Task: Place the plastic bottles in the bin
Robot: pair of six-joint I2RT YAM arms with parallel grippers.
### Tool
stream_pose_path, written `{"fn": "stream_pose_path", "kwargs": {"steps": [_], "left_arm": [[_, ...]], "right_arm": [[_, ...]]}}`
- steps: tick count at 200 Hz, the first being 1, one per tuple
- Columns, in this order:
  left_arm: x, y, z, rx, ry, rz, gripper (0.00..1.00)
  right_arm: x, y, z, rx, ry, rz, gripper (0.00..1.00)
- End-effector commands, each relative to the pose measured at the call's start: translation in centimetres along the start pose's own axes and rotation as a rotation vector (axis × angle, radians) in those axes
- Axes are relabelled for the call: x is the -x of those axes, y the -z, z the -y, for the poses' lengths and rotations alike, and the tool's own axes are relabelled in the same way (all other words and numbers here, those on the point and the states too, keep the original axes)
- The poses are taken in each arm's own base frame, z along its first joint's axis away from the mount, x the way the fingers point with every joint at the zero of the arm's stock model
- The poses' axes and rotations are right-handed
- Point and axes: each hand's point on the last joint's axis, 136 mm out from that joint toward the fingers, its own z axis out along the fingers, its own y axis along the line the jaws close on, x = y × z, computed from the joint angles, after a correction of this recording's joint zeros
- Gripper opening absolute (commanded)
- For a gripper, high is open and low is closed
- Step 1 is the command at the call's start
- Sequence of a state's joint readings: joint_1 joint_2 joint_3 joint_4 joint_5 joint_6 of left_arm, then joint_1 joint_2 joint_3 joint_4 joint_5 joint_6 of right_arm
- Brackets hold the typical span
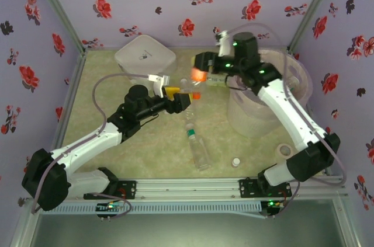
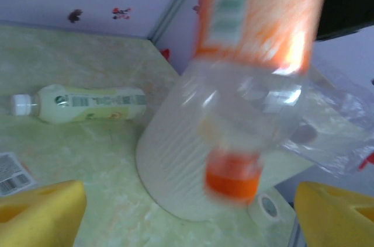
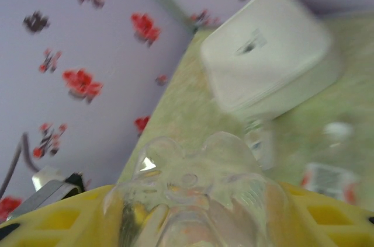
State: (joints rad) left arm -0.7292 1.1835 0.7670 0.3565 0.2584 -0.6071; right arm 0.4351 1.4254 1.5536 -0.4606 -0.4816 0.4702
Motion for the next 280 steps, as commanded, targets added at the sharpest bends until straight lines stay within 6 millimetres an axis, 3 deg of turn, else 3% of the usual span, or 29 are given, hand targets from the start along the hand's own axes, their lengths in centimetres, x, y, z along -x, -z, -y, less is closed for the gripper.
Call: {"fn": "stream_pose_path", "kwargs": {"steps": [1,25,47,65,79,109,137,160,182,241,261,280], "left_arm": [[0.9,1.0,-2.8,0.165,0.019,0.065,0.96],[0.2,2.1,-8.0,0.410,0.101,0.053,0.98],[-1.2,3.0,-11.9,0.563,0.199,0.018,0.99],[-2.2,3.7,-14.2,0.661,0.257,0.019,1.00],[-2.7,4.2,-15.5,0.729,0.288,0.020,1.00],[-3.5,5.1,-17.2,0.848,0.298,-0.006,1.00],[-4.0,5.3,-17.5,0.866,0.296,-0.019,1.00],[-4.2,5.5,-17.6,0.868,0.292,-0.024,1.00],[-4.4,5.3,-17.7,0.868,0.278,-0.041,1.00],[-5.3,4.5,-17.8,0.851,0.264,-0.101,1.00],[-5.5,4.5,-17.8,0.852,0.258,-0.113,1.00],[-5.6,4.6,-17.8,0.855,0.261,-0.118,1.00]], "right_arm": [[5.1,8.9,-0.9,-0.146,0.140,0.221,0.33],[7.1,15.9,0.9,-0.350,0.199,0.352,0.27],[7.7,21.5,3.6,-0.624,0.279,0.397,0.26],[8.0,24.7,6.2,-0.876,0.361,0.379,0.22],[8.4,25.7,8.2,-1.013,0.410,0.344,0.17],[9.3,24.3,11.5,-1.067,0.440,0.276,0.13],[9.8,22.4,14.9,-1.085,0.477,0.201,0.07],[9.3,20.2,17.7,-1.019,0.465,0.125,0.07],[7.5,17.9,19.9,-0.929,0.426,0.016,0.08],[-0.7,13.5,24.9,-0.826,0.254,-0.287,0.15],[-1.9,12.7,25.4,-0.806,0.207,-0.293,0.21],[-1.9,12.8,25.1,-0.802,0.167,-0.266,0.33]]}}
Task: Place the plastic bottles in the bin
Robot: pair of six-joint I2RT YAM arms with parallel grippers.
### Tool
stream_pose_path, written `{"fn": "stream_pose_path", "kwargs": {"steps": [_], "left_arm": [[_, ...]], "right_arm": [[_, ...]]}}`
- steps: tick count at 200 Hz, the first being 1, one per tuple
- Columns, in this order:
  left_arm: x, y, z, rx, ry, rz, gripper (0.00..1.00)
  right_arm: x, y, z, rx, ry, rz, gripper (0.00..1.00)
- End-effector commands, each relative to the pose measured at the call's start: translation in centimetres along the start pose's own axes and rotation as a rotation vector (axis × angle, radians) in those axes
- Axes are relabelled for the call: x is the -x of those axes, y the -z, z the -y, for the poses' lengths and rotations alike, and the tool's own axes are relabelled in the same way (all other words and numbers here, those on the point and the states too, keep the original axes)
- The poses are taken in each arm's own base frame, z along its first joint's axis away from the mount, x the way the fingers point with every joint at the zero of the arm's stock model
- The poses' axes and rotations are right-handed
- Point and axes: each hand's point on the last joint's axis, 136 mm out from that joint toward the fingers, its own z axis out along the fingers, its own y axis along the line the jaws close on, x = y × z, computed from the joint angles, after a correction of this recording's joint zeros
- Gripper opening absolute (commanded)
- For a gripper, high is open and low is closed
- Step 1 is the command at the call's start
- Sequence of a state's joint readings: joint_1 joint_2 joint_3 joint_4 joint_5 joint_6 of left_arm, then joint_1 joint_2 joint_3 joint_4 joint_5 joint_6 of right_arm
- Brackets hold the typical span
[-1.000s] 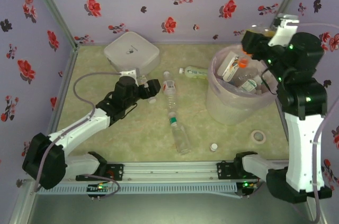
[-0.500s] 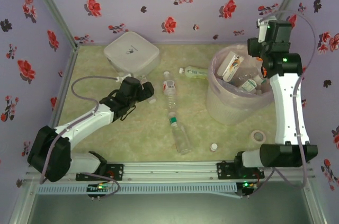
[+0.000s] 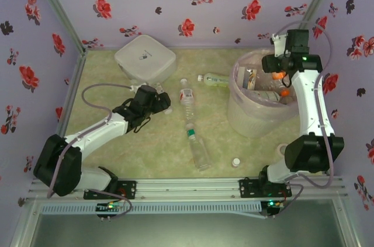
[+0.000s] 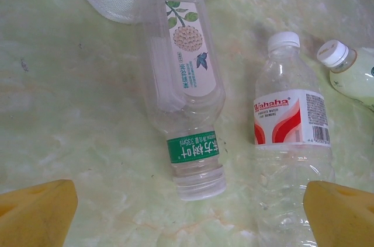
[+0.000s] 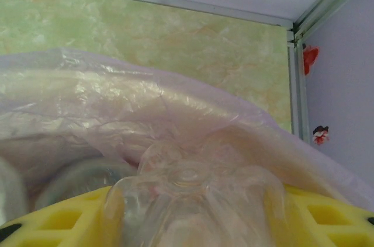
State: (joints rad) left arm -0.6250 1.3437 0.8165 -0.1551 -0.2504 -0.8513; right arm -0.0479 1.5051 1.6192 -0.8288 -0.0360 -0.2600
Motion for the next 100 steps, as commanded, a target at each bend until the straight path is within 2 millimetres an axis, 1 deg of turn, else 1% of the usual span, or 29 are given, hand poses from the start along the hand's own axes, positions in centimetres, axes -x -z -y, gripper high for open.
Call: {"fn": "stream_pose_path", "kwargs": {"steps": [1,18,34,64,84,94,100], "left_arm": [[0.5,0.2,0.3,-0.001,-0.022,-0.006,1.00],[0.3,0.1,0.2,0.004,-0.017,-0.012,1.00],[0.1,-0.1,0.3,0.003,-0.014,-0.019,1.00],[-0.3,-0.6,0.3,0.006,-0.007,-0.038,1.00],[-0.6,-1.1,0.2,0.024,0.019,-0.054,1.00],[-0.7,-1.4,0.0,0.040,0.042,-0.062,1.00],[-0.8,-1.5,-0.1,0.048,0.052,-0.064,1.00]], "right_arm": [[-3.4,-1.0,-1.8,0.090,-0.089,-0.118,0.34],[-2.9,0.0,-1.7,0.090,-0.122,-0.100,0.50],[-2.1,1.5,-1.4,0.087,-0.147,-0.066,0.58],[-0.6,5.3,-0.4,0.047,-0.210,0.002,0.77],[0.0,7.8,0.3,0.023,-0.288,0.061,0.93],[0.3,8.9,0.4,0.022,-0.320,0.094,0.98],[0.4,9.4,0.4,0.027,-0.336,0.108,0.99]]}}
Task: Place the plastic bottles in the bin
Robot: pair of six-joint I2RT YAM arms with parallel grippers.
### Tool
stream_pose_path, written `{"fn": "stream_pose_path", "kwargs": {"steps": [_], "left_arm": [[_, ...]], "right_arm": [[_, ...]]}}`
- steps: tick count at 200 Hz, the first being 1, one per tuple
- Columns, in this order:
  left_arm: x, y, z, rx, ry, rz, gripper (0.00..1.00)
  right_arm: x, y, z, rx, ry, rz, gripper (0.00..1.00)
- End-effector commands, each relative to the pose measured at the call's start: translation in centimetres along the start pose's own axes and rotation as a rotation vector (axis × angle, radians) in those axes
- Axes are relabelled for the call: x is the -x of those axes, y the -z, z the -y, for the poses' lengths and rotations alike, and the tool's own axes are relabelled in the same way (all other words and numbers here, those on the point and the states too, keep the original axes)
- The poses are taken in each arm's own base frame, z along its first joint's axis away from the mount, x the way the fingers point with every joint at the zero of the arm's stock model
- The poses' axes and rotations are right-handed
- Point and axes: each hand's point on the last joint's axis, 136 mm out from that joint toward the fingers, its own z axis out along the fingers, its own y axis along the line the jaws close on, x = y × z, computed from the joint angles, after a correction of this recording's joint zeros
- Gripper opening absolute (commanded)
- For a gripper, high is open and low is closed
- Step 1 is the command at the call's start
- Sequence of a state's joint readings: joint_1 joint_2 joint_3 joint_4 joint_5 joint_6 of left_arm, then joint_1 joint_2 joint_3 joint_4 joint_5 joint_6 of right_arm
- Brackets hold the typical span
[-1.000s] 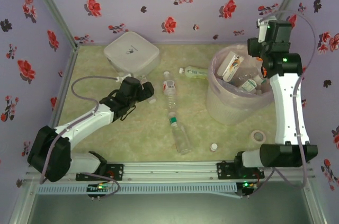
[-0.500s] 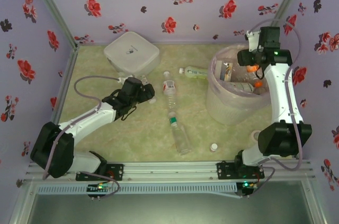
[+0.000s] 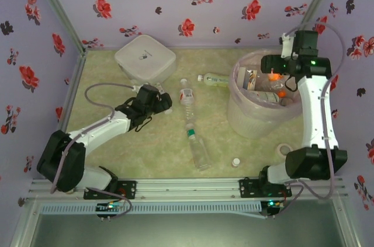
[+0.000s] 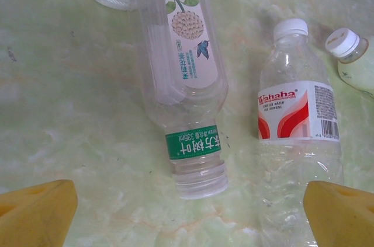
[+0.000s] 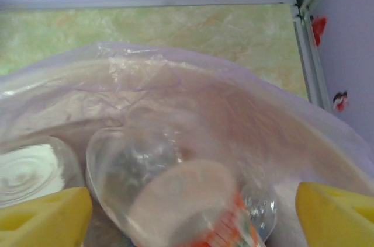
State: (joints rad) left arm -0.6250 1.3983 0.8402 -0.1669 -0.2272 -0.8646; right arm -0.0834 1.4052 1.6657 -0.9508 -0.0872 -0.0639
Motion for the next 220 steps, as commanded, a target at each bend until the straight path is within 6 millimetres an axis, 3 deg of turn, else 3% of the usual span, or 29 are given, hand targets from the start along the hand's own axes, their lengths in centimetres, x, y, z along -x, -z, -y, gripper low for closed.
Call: {"fn": "stream_pose_path", "kwargs": {"steps": [1,67,112,174,220], "left_arm": [[0.1,-0.5,-0.1,0.033,0.050,-0.020,1.00],[0.3,-2.9,-1.0,0.127,0.082,-0.012,1.00],[0.7,-5.1,-0.7,0.167,0.076,-0.034,1.00],[-0.6,-7.8,-1.4,0.237,0.094,-0.092,0.99],[-1.8,-8.7,-2.2,0.258,0.108,-0.115,0.82]], "right_arm": [[0.9,4.4,-0.2,0.013,-0.117,0.084,0.99],[1.4,9.1,-1.4,0.082,-0.215,0.226,0.97],[0.9,11.6,-4.1,0.238,-0.245,0.299,0.94],[0.7,11.9,-5.5,0.335,-0.277,0.318,0.93],[-0.3,12.2,-5.4,0.325,-0.274,0.326,0.94]]}}
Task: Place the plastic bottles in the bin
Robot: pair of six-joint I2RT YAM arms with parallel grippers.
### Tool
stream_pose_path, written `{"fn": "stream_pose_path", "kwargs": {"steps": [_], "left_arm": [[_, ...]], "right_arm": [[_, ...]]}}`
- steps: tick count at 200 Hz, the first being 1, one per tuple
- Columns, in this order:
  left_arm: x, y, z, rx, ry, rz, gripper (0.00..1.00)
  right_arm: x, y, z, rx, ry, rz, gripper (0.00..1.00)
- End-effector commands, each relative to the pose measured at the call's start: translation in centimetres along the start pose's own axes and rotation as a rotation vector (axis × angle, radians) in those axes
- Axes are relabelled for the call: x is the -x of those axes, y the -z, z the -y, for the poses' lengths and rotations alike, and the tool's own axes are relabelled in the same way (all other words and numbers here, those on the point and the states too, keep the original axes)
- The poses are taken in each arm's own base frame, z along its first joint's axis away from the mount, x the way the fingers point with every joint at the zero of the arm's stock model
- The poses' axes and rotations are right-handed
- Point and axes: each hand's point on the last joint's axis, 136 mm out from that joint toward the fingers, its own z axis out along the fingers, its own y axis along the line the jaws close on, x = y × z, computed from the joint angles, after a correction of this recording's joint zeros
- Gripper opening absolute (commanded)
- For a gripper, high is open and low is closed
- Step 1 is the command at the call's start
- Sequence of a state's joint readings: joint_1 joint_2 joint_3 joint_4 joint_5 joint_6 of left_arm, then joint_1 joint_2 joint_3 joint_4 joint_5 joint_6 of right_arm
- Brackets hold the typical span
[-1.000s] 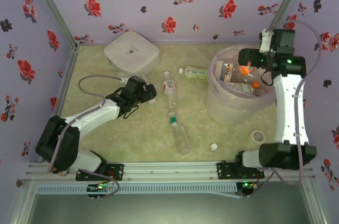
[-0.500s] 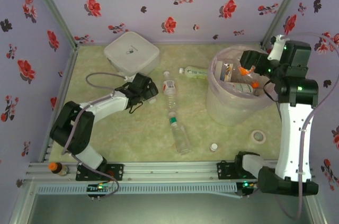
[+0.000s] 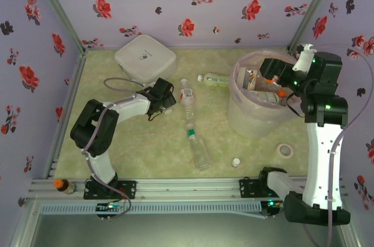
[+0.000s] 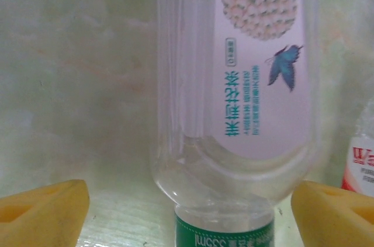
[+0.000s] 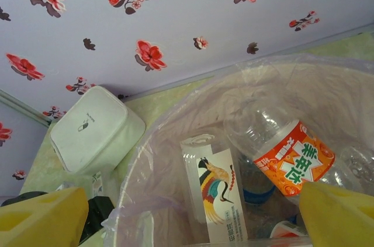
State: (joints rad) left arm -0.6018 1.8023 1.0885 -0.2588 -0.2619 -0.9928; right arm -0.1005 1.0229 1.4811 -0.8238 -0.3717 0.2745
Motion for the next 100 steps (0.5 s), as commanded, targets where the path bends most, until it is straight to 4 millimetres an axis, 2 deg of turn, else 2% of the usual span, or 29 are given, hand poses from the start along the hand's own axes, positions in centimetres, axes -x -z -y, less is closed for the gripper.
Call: {"fn": "stream_pose_path", "kwargs": {"steps": [1,51,100], "left_arm": [[-0.1,-0.6,-0.8,0.036,0.025,-0.003,0.81],[-0.9,-1.0,-1.7,0.059,0.050,-0.021,0.60],[-1.1,0.5,-1.3,0.035,-0.010,-0.027,0.39]], "right_arm": [[0.3,1.1,-0.5,0.020,-0.001,0.043,0.94],[-0.2,1.4,-0.2,0.001,0.008,0.047,0.94],[-0.3,1.7,0.0,0.002,-0.030,0.089,0.94]]}}
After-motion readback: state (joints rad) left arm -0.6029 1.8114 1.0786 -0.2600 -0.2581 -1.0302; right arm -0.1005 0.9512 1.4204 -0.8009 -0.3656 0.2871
